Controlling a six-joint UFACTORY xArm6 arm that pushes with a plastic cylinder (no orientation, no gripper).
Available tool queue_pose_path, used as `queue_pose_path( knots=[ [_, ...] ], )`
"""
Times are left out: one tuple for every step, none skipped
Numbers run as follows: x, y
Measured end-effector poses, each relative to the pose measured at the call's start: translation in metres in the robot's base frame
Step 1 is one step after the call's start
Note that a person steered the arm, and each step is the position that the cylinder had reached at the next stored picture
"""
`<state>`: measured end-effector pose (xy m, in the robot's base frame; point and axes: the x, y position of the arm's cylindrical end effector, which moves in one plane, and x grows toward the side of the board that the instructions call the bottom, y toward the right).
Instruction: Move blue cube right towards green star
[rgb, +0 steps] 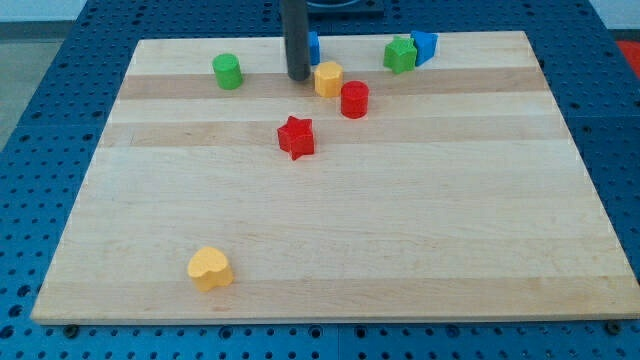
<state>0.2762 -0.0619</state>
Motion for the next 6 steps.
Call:
queue_pose_path(
  knots=[
    [-0.016,-0.024],
    [-0.046,-0.038],
    [-0.062,-0.043],
    [-0.058,-0.025],
    [-0.046,0.014],
    [-0.043,0.048]
  ],
)
